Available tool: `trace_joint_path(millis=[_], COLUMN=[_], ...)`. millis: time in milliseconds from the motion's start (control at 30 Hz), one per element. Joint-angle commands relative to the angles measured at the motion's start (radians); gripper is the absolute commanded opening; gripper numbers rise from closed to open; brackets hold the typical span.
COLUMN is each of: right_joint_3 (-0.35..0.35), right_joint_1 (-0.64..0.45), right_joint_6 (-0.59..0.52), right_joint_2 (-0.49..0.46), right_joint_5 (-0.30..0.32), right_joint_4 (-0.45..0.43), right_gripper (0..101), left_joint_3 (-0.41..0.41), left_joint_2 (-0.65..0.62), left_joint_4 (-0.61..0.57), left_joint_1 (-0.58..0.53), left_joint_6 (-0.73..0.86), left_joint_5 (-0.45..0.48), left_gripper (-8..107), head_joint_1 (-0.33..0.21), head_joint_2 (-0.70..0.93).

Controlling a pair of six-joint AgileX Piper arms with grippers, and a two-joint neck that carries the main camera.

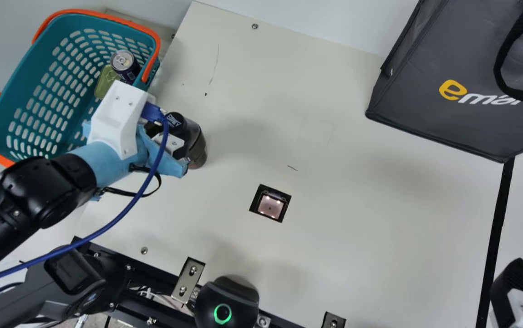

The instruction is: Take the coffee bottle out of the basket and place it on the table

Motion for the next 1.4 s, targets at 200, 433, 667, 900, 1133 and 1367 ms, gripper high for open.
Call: trace_joint_path(millis=[200, 433, 667, 900, 1133, 1367], right_joint_3=[0.000, 0.000, 0.000, 0.000, 0.000, 0.000], right_joint_1=[0.000, 0.000, 0.000, 0.000, 0.000, 0.000], right_joint_6=[0.000, 0.000, 0.000, 0.000, 0.000, 0.000], right_joint_2=[0.000, 0.000, 0.000, 0.000, 0.000, 0.000], right_joint_5=[0.000, 0.000, 0.000, 0.000, 0.000, 0.000], right_joint_4=[0.000, 0.000, 0.000, 0.000, 0.000, 0.000], right_gripper=[91, 91, 91, 91, 91, 91], left_joint_3=[-0.014, -0.025, -0.033, -0.040, -0.045, -0.049], left_joint_2=[0.001, 0.001, -0.004, -0.010, -0.013, -0.015], left_joint_4=[0.003, -0.007, -0.026, -0.041, -0.050, -0.061], left_joint_1=[-0.008, -0.009, -0.001, 0.013, 0.025, 0.037], left_joint_6=[-0.004, 0.010, 0.041, 0.068, 0.084, 0.099], left_joint_5=[0.016, 0.025, 0.031, 0.039, 0.044, 0.045], left_gripper=[74, 90, 90, 90, 90, 90], head_joint_1=[-0.026, -0.026, -0.026, -0.026, -0.026, -0.026], head_joint_2=[0.002, 0.002, 0.002, 0.002, 0.002, 0.002])
